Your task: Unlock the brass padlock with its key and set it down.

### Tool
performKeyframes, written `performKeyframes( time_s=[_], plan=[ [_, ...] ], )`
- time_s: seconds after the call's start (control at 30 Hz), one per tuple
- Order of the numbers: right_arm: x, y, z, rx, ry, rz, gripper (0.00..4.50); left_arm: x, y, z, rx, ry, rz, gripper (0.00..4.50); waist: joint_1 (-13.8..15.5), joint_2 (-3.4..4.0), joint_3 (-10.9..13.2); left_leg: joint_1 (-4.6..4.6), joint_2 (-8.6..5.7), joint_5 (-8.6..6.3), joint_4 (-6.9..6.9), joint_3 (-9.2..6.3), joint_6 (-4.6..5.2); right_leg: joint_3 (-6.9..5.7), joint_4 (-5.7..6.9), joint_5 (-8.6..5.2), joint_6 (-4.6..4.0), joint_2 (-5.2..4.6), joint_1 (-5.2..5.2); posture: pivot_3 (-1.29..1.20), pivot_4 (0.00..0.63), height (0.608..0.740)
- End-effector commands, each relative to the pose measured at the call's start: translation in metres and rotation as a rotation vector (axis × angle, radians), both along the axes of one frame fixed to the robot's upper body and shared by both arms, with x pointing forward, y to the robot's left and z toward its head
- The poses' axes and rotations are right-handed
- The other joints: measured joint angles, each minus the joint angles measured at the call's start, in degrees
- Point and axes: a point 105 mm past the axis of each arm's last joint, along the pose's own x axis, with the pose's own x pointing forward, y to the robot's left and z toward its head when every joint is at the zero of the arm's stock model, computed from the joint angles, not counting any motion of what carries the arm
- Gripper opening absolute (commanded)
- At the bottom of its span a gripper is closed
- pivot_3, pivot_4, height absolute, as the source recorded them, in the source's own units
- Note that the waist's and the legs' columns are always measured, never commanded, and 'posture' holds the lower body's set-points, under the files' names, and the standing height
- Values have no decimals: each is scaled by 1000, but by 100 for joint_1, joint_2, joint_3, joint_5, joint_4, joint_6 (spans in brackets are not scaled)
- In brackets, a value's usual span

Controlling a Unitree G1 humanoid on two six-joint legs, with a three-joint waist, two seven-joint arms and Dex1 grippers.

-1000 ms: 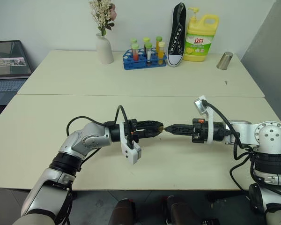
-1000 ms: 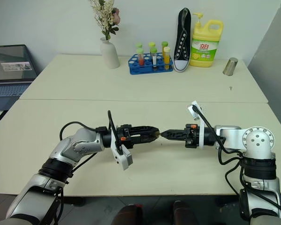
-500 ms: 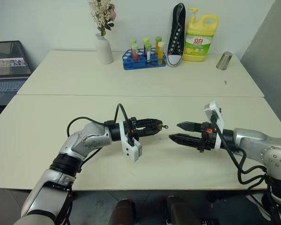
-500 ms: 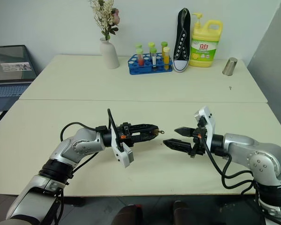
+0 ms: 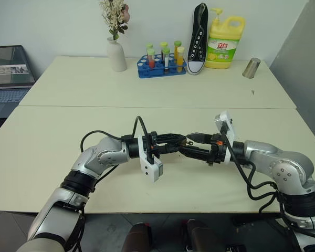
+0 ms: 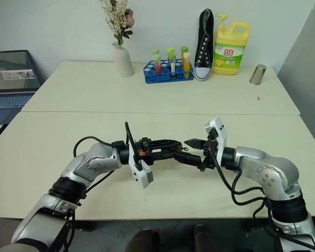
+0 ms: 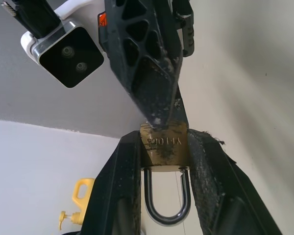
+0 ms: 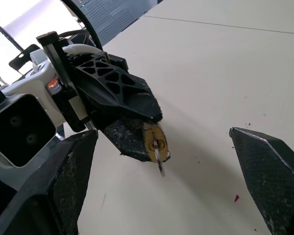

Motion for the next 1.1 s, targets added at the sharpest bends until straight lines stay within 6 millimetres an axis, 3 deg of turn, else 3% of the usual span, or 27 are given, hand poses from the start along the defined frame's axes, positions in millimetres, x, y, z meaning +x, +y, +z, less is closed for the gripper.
performKeyframes(
  time_s=[0.03, 0.17, 0.4, 0.7, 1.03, 1.1],
  plan=[
    [-1, 2, 10, 18, -41, 24, 4139, -2, 0, 14, -39, -38, -16, 966, 0, 0, 0, 0, 0, 0, 0, 0, 0, 0, 0, 0, 0, 0, 0, 0, 150, 740],
    [-2, 4, 11, 24, -39, 41, 2884, -2, 1, 13, -37, -35, -12, 966, 0, 0, 0, 0, 0, 0, 0, 1, 0, 1, 0, 0, 0, 0, 0, 0, 150, 740],
    [-3, 5, 11, 21, -38, 50, 210, -2, 1, 12, -41, -28, -6, 966, 0, 0, 0, 0, 0, 0, 0, 1, 0, 1, 1, 0, 0, 0, 0, 0, 150, 740],
    [-5, 6, 12, 23, -41, 70, 156, -6, 0, 10, -44, 2, -26, 966, 0, 0, 0, 0, 1, 0, 0, 0, 0, 0, 0, 0, 0, 0, 0, 0, 150, 740],
    [4, -8, 7, -21, -66, 23, 156, -22, 9, 21, -172, 139, -76, 4228, -1, 1, 0, 1, 2, 0, 0, 0, 0, -1, 1, 1, -1, -18, 0, 0, 150, 740],
    [5, -12, 6, -38, -78, 9, 156, -20, 10, 33, -239, 183, -61, 4500, -1, 0, 0, 0, 1, 0, 1, 0, 0, -1, 1, 0, -1, -18, 0, 0, 150, 740]
  ],
)
